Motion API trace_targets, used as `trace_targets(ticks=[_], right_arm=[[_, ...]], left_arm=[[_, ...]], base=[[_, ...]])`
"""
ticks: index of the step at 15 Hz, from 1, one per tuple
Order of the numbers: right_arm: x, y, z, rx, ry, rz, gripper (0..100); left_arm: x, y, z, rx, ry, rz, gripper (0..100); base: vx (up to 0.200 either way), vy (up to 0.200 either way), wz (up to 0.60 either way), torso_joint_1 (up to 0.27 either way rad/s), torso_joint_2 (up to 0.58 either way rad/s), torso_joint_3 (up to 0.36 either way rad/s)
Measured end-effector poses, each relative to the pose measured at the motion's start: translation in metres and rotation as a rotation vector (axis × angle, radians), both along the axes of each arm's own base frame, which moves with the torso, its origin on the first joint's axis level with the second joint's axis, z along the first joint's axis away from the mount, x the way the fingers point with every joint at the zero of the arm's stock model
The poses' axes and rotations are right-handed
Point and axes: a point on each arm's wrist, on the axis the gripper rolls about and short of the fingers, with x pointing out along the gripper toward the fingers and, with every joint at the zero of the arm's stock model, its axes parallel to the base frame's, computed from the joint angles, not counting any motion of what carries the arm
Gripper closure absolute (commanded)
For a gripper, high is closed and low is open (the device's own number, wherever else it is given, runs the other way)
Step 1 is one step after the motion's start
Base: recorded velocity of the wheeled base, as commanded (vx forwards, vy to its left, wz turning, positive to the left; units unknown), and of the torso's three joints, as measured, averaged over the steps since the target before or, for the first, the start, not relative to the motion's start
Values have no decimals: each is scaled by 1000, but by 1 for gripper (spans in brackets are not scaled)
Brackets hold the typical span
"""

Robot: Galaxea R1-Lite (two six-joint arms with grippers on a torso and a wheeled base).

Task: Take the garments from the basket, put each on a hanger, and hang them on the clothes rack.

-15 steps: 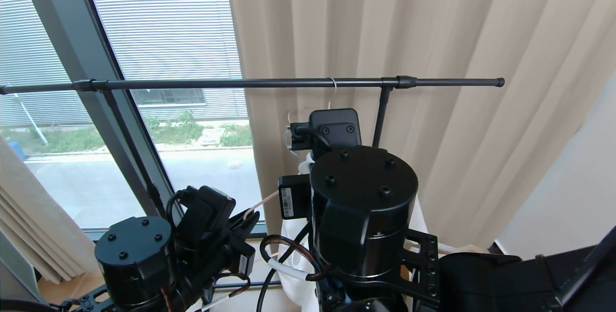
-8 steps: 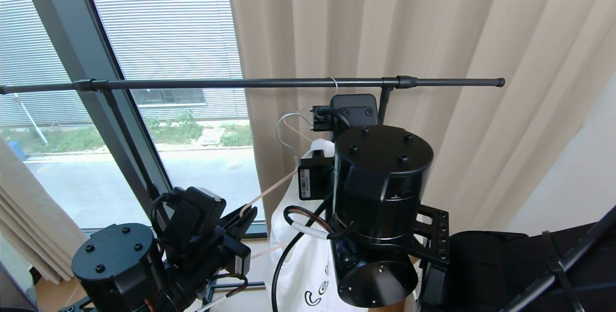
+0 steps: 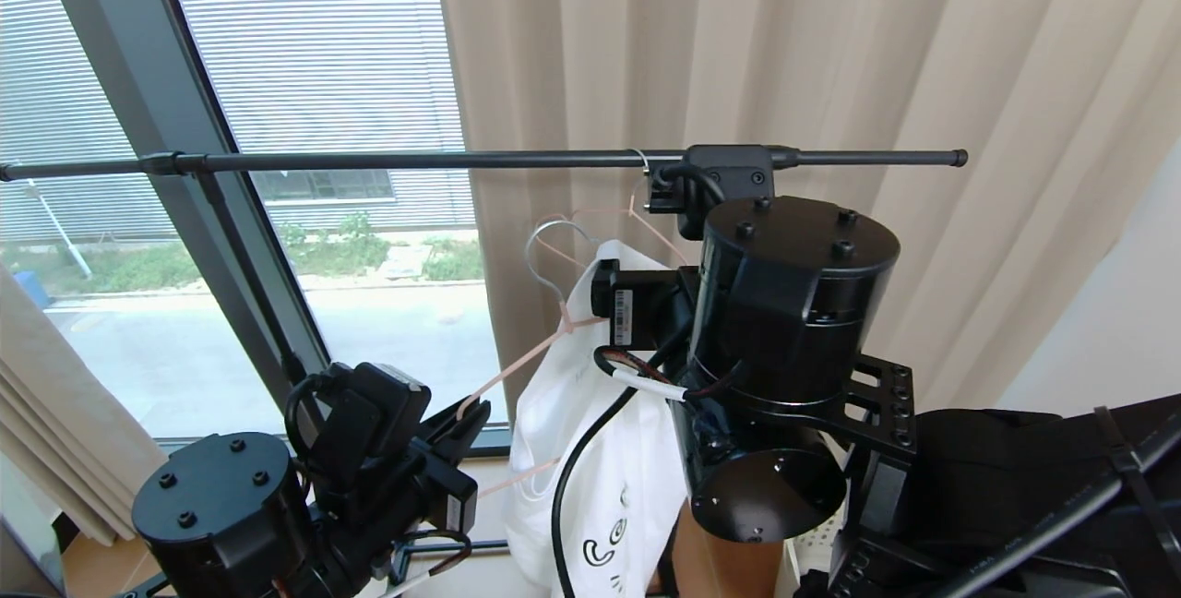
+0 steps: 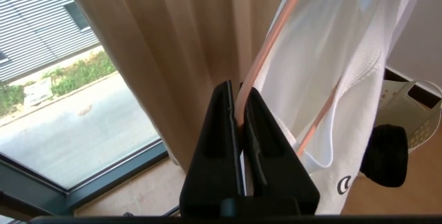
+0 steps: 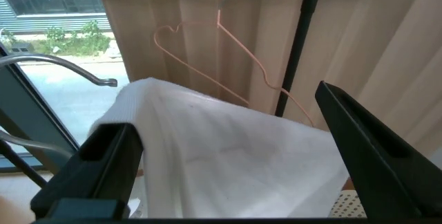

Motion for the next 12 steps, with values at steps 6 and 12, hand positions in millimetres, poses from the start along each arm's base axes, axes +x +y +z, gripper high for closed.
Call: trace_targets(ticks=[6,12], right_arm=[[0,4,-8,-17,11,4,0],[-5,9,-14,-35,21,24,0]], left_arm=[[-3,1,-3,9,16,-36,100],[-2,2,-1,4,9,-30,100]], base=[[0,0,0,0,0,0],[0,0,0,0,0,0]])
